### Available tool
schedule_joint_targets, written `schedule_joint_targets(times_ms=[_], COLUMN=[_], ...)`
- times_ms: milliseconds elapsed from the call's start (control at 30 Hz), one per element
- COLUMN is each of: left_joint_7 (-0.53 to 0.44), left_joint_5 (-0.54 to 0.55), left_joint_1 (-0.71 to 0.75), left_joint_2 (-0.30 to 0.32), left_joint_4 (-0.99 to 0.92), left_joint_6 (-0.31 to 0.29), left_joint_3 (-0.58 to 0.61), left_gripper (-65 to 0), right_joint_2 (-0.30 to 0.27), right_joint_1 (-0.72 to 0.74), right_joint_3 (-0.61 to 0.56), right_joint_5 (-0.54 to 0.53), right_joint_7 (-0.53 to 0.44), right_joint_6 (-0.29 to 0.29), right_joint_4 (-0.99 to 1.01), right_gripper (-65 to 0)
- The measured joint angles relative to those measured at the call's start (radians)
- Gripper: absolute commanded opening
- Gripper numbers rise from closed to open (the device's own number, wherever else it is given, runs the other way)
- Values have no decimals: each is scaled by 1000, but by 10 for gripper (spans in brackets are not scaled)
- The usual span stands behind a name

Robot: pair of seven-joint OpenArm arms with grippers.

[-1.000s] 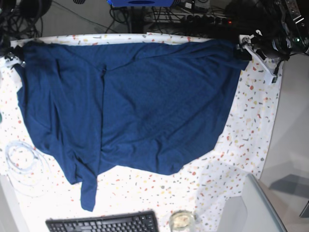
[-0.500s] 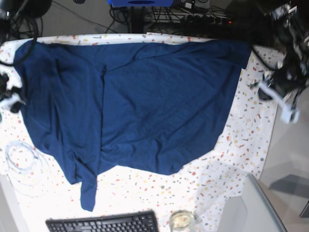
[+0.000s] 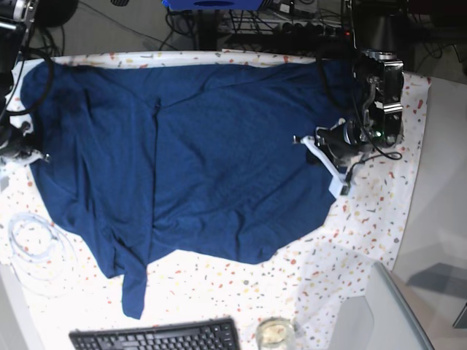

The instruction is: Layout the t-shirt on the table in an organized manner, then fold the t-shirt properly

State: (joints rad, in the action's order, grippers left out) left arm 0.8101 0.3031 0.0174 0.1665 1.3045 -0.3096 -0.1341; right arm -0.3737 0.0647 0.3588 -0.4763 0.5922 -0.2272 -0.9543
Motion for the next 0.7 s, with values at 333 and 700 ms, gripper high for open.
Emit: schedule_joint_targets(times_ms=[333, 700], left_joint_7=[-69, -14], left_joint_5=[-11, -36], left_joint_1=[13, 24], left_joint_2=[8, 0], left_joint_4=[-43, 23], left_joint_6=[-1, 0], left_joint_3=[-6, -23], left_gripper=[-650, -650], right_joint_2=[-92, -144], right_joint_1=[143, 230], right_joint_3=[-122, -269], right_joint_5=[-14, -3], right_joint_7=[-153, -173], right_joint_6=[10, 75], right_joint_4=[275, 320], right_gripper=[-650, -650])
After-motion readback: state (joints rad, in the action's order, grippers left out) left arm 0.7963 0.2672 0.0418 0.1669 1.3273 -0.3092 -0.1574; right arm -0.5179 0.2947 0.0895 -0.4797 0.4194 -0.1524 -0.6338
